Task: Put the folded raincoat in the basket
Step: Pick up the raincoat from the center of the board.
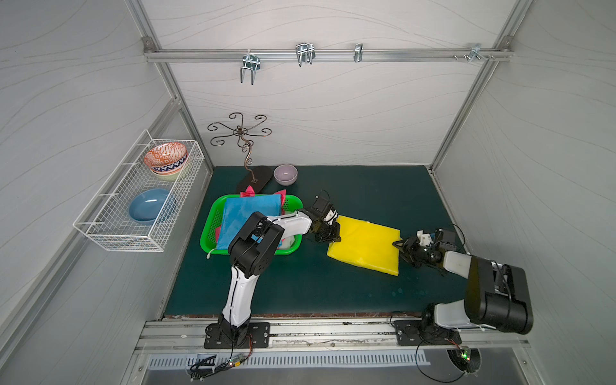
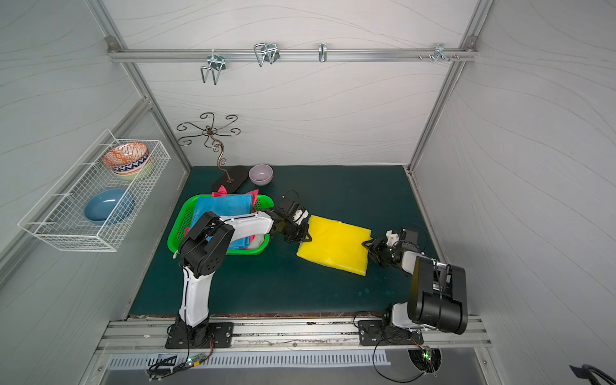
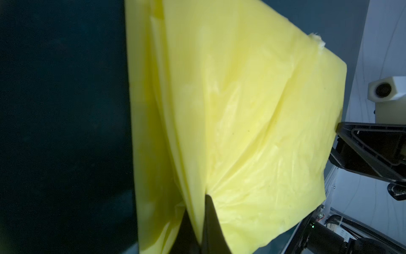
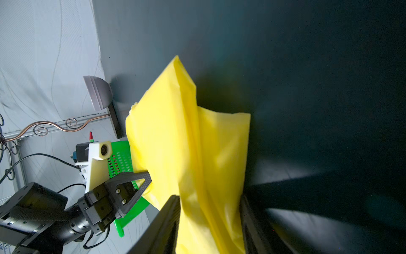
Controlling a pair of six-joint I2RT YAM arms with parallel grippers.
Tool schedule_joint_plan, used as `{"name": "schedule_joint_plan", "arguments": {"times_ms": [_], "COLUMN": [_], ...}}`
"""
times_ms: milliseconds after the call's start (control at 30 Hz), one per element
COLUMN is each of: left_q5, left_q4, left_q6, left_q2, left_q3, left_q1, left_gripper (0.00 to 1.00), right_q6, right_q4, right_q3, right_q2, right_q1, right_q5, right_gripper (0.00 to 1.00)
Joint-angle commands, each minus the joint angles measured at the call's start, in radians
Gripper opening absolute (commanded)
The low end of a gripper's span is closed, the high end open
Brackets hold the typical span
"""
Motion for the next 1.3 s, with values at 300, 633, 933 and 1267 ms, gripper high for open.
{"name": "schedule_joint_plan", "arguments": {"times_ms": [300, 633, 933, 1267], "left_q5": [0.003, 0.017, 0.094, 0.172], "left_q4": [-0.028, -0.100, -0.099, 0.004], "left_q6": [0.013, -0.097, -0.242, -0.360], "left_q2": [-0.169, -0.272, -0.285, -0.297], "left_q3": [0.008, -0.005, -0.012, -0.040], "left_q1": [-0.002, 0.062, 0.087, 0.159], "left_gripper": [0.00, 0.00, 0.00, 0.00], "right_q6": [-0.034, -0.002, 0.055, 0.078], "right_q4": [-0.157, -0.099, 0.036, -0.055], "right_q3": [-0.012, -0.035, -0.042, -0.025], "right_q2": [-0.099, -0.108, 0.031, 0.024], "right_q1": [0.001, 0.068, 0.106, 0.123], "right_q5": [0.125, 0.012, -0.117, -0.093], "right_gripper": [0.71, 0.74, 0.80, 0.81]}}
